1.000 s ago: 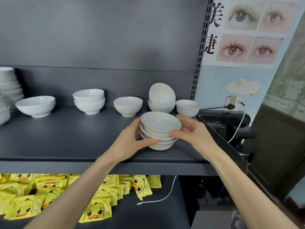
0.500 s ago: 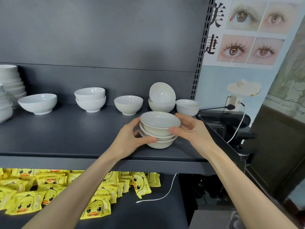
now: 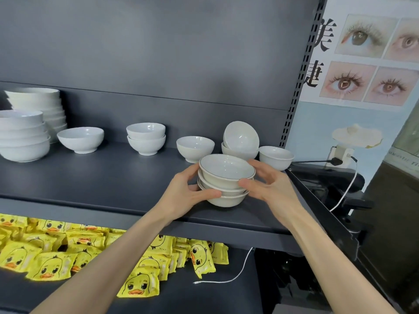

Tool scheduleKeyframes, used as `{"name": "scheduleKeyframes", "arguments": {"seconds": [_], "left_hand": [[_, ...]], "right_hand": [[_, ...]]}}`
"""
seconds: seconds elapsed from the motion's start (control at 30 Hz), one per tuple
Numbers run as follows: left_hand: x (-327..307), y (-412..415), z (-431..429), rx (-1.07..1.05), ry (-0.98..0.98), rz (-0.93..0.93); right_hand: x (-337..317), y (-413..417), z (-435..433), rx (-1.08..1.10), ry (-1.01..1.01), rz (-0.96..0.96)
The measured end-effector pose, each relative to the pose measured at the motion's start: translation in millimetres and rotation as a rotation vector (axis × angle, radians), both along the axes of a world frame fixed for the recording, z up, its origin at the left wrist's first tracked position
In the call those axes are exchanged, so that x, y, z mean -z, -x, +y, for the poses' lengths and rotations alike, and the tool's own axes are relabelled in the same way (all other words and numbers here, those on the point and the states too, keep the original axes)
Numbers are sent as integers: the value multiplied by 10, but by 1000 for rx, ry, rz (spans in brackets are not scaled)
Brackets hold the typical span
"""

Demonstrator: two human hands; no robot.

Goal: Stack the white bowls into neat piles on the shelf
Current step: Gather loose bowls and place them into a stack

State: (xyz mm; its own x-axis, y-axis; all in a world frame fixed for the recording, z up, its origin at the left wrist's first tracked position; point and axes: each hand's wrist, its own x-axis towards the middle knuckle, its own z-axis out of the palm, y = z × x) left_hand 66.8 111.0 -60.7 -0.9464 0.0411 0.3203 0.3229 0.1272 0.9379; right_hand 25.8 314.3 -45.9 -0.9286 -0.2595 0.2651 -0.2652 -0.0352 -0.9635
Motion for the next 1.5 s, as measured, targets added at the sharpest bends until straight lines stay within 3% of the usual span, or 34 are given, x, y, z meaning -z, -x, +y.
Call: {"name": "scheduleKeyframes", "arguments": {"seconds": [0.27, 0.87, 1.2, 1.5], "left_hand": [[-172, -427, -930, -129, -16, 61], [-252, -1902, -4657, -412, 43, 49], [-310, -1369, -6086, -380, 87, 108], [-323, -520, -6921, -217, 135, 111]], "right_hand": [[-210, -97, -995, -126, -58, 63], [-200, -1105, -5002, -375, -51, 82], [-238, -663, -6395, -317, -9, 92], [-268, -161, -7062, -192, 31, 76]]}}
